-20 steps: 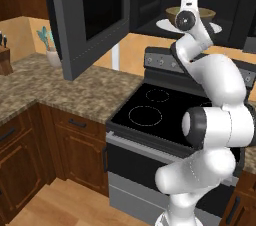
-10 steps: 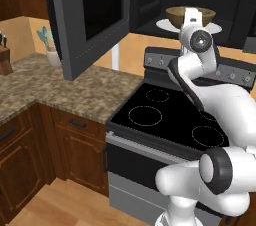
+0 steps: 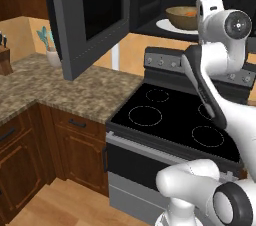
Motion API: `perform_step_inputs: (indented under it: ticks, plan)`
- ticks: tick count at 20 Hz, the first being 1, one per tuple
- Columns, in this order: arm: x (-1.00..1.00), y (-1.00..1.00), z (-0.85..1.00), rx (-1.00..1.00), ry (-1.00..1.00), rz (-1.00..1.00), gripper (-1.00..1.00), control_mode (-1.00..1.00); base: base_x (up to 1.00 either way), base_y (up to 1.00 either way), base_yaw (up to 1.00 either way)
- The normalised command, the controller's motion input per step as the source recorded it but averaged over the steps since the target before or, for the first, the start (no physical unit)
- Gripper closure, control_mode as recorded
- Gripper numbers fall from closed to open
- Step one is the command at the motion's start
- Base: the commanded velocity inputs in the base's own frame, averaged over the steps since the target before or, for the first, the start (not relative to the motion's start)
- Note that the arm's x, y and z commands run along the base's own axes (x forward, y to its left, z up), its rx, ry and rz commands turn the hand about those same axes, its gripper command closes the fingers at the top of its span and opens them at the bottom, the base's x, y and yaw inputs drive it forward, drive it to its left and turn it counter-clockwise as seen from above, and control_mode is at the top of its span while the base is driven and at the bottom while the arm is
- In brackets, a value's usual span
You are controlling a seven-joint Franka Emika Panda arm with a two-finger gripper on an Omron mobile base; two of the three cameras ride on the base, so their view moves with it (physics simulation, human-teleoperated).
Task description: Pick the squash from the sink and place it in the bowl. Then pick the bowl and place it in the microwave. Then close the microwave door and press the start button.
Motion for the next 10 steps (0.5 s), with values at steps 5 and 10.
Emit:
perform_step_inputs:
  ticks: [5,10]
  plan:
    - [-1.00,0.40,0.18,0.00,0.02,0.00,-1.00,-1.00,0.00,0.00,0.00]
    - [-1.00,0.91,0.00,0.00,-0.11,0.00,-1.00,-1.00,0.00,0.00,0.00]
